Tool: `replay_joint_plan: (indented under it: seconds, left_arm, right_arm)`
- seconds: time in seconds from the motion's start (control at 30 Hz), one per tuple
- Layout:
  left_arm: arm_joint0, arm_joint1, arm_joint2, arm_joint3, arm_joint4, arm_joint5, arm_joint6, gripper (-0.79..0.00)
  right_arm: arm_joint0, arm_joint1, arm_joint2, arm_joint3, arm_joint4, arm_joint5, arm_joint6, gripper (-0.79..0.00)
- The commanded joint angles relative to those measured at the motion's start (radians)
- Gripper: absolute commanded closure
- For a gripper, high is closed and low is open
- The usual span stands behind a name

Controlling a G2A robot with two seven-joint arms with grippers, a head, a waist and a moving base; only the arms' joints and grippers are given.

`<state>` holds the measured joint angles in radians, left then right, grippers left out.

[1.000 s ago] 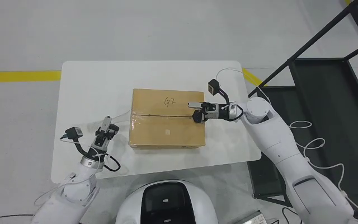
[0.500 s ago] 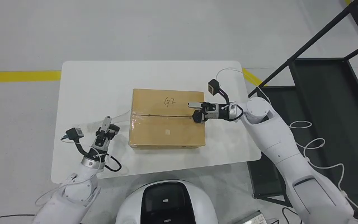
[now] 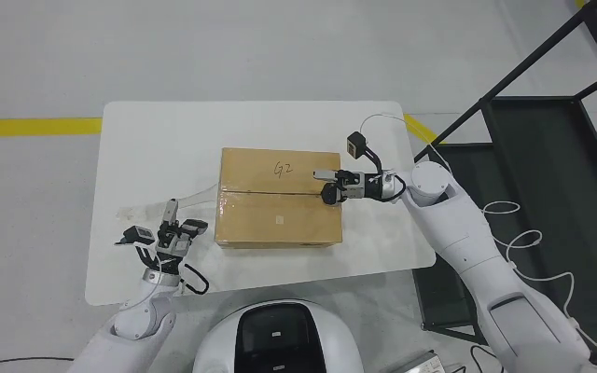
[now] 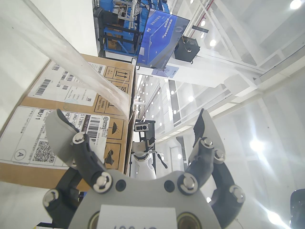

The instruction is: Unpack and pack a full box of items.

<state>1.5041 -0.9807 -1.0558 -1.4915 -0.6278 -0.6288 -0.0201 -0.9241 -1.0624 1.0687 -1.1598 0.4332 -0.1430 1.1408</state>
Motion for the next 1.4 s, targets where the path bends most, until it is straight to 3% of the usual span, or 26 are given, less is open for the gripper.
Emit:
replay_joint_plan:
  seconds: [0.0, 0.37, 0.83, 0.93, 1.2, 1.3, 1.37]
  left_arm:
    - [-0.019, -0.009, 0.009, 0.027, 0.011, 0.001, 0.009, -0.785]
    - [-0.088, -0.068, 0.061, 0.121, -0.011, -0.042, 0.078, -0.785]
    - [-0.124, -0.108, 0.047, 0.208, -0.001, -0.036, 0.066, -0.785]
    - [-0.133, -0.116, 0.041, 0.220, -0.007, -0.033, 0.054, -0.643]
    - [-0.119, -0.129, 0.019, 0.224, -0.003, -0.036, 0.028, -0.557]
    - [-0.118, -0.134, 0.005, 0.229, -0.003, -0.030, 0.030, -0.385]
    - [-0.116, -0.137, -0.003, 0.231, -0.003, -0.029, 0.027, -0.342]
  right_arm:
    - [0.000, 0.000, 0.000, 0.000, 0.000, 0.000, 0.000, -0.785]
    - [0.000, 0.000, 0.000, 0.000, 0.000, 0.000, 0.000, -0.785]
    - [0.000, 0.000, 0.000, 0.000, 0.000, 0.000, 0.000, -0.785]
    - [0.000, 0.000, 0.000, 0.000, 0.000, 0.000, 0.000, -0.785]
    - [0.000, 0.000, 0.000, 0.000, 0.000, 0.000, 0.000, -0.785]
    - [0.000, 0.000, 0.000, 0.000, 0.000, 0.000, 0.000, -0.785]
    - [0.000, 0.000, 0.000, 0.000, 0.000, 0.000, 0.000, -0.785]
